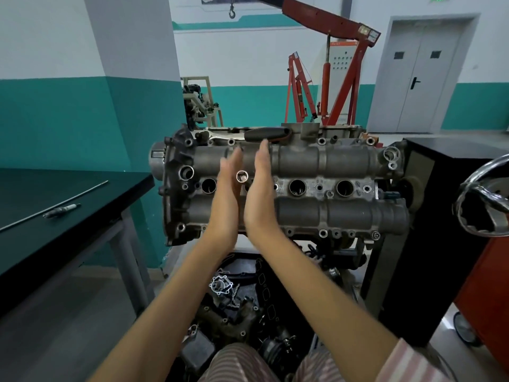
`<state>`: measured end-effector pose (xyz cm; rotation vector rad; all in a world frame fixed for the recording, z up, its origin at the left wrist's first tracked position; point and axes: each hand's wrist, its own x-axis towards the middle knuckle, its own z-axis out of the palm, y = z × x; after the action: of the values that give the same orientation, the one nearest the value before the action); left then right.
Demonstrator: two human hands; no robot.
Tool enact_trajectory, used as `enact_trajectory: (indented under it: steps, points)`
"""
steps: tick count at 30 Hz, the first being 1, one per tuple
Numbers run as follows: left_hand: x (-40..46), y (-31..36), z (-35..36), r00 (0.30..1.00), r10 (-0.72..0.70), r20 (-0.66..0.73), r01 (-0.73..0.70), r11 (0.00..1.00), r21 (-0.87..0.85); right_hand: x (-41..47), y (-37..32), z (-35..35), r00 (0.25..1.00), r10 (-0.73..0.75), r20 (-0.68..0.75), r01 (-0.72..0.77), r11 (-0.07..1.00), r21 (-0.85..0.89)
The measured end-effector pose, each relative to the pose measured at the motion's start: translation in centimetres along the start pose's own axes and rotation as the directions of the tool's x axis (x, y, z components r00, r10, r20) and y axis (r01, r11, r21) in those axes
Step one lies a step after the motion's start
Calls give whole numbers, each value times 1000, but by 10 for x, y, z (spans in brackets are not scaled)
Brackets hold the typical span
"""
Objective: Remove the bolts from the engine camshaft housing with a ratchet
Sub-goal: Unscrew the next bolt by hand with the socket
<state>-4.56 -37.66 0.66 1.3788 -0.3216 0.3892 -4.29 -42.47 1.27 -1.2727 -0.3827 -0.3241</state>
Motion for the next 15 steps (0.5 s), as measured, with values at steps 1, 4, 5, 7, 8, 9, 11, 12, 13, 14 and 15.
enact_trajectory:
  steps: [1, 4, 5, 7, 8, 9, 11, 12, 13, 14, 15]
  points:
    - [9, 8, 1, 999, 26, 22, -27, 999, 29, -10, 9, -1, 1000, -6, 2, 6, 1000, 4]
    - [25, 18, 3, 987, 9, 160, -28, 993, 114, -31, 22, 0, 995, 20, 94, -21, 1000, 12]
    - [23, 16, 4, 982, -2, 188, -23, 991, 134, -33, 23, 3, 994, 14, 107, -15, 1000, 10]
    - [10, 7, 4, 986, 6, 168, -33, 987, 156, -25, 17, 6, 995, 4, 102, -3, 1000, -11]
    - [3, 1, 3, 992, 20, 122, -37, 989, 144, -20, 13, 9, 995, -2, 101, 10, 997, -73]
    - [-3, -4, 1, 997, 14, 76, -23, 992, 121, -15, 10, 12, 996, -21, 84, 33, 989, -144]
    - [-11, -14, -2, 996, -65, 60, 63, 997, 33, -1, 4, 12, 998, -16, 56, 25, 985, -169]
    - [-15, -19, -5, 993, -89, 79, 88, 996, 12, 5, -2, 11, 998, 37, 46, -32, 995, -95]
    - [-21, -22, -7, 992, -100, 80, 98, 995, 25, 11, -5, 9, 995, 87, 49, -87, 996, 4]
    - [-25, -23, -9, 992, -95, 78, 93, 995, 33, 17, -10, 7, 992, 115, 49, -119, 990, 70]
    - [-29, -22, -8, 994, -75, 75, 73, 997, 34, 19, -14, 5, 992, 120, 42, -125, 984, 126]
